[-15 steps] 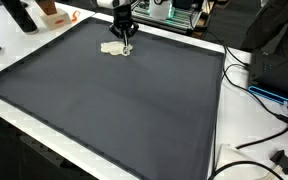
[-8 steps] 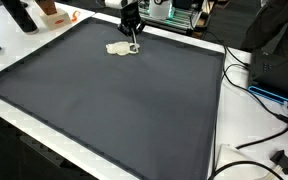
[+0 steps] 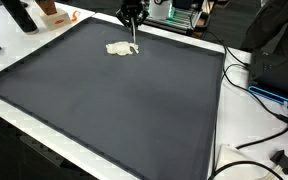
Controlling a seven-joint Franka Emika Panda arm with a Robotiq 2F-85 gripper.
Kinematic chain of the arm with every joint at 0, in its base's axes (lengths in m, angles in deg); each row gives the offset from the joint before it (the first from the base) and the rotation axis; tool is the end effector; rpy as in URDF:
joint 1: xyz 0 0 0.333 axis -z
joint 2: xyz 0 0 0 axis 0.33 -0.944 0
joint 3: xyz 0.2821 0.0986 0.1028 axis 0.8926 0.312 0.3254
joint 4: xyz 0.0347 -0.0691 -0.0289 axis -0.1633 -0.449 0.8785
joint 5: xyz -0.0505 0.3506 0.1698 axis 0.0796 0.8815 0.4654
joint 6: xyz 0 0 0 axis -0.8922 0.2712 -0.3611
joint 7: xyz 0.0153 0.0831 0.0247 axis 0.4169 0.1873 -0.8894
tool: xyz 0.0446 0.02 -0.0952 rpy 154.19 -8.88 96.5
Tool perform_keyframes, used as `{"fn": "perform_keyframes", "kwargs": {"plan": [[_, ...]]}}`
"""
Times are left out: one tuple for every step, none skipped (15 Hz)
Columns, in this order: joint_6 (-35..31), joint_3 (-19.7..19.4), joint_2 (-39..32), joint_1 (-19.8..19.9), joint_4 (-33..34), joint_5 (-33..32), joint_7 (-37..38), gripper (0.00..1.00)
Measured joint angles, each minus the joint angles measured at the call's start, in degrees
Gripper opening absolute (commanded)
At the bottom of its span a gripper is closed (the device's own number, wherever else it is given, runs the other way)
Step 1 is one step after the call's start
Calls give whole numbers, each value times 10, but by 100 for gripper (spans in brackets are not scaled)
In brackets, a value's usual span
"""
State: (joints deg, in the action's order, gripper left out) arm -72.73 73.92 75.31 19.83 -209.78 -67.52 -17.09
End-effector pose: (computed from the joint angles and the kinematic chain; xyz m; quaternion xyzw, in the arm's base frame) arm 0.4403 0.0364 0.2862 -0.9509 -0.3057 -0.0473 0.0096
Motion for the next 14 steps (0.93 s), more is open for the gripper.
{"fn": "perform_keyframes", "kwargs": {"plan": [[0,-1,11,-2,0,-13,27,1],[0,-1,22,-2,0,-26,56,1],[1,-2,32,-2,0,-39,87,1],[2,-3,42,-2,1,-54,121,1],[6,-3,51,-2,2,-67,153,1],[14,-3,60,-2,4,-78,183,1],[24,-3,69,-2,7,-84,209,1],[36,-2,77,-3,11,-87,231,1],[49,-2,85,-4,15,-87,248,1],[62,-2,91,-6,19,-87,263,1],[74,-2,97,-7,24,-87,275,1],[86,-2,102,-9,29,-87,286,1],[94,-2,106,-10,33,-87,296,1],[104,-2,110,-12,38,-87,308,1]]}}
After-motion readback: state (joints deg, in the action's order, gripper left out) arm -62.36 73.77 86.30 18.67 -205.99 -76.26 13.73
